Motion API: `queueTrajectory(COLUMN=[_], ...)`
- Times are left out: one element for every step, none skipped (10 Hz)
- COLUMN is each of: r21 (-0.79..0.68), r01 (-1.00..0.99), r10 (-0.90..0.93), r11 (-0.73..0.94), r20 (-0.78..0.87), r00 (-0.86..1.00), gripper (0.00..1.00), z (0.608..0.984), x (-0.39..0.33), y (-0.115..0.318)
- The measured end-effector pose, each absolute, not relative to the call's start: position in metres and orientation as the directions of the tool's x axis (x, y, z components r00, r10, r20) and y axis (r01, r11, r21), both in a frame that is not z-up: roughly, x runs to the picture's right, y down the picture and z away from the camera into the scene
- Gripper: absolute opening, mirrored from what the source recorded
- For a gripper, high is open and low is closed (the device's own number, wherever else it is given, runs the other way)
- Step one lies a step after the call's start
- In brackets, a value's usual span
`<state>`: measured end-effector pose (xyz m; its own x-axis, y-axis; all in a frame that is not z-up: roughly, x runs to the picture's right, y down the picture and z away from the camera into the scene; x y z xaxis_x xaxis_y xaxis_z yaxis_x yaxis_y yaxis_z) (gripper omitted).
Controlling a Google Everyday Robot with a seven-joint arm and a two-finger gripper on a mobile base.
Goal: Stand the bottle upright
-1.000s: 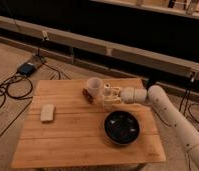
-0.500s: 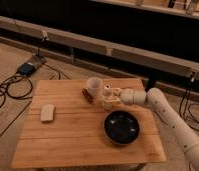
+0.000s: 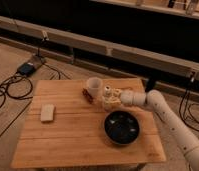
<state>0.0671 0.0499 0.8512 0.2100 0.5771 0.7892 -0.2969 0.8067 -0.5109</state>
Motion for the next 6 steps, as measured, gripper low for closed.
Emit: queueTrajectory(r21=[-0.51, -0.51, -0.509, -0.509, -0.508, -0.509], r01=[-0.299, -0.302, -0.305, -0.308, -0.311, -0.311], r10=[0.577, 0.578, 0.578, 0.579, 0.579, 0.58], r11=[0.806, 0.805, 0.805, 0.804, 0.804, 0.803], r20=[0.789, 0.788, 0.788, 0.788, 0.788, 0.787], r00=[0.211, 0.21, 0.21, 0.209, 0.209, 0.21], gripper=[0.7, 0.77, 0.8, 0.8, 0.8, 0.8], z=[0.8516, 0.8519, 0.8518, 0.8517, 0.8512, 0.8509], x=[0.0666, 0.0661, 0.0661, 0.0663, 0.0662, 0.066], y=[0.0508, 0.052, 0.0527, 0.0541, 0.0548, 0.0566])
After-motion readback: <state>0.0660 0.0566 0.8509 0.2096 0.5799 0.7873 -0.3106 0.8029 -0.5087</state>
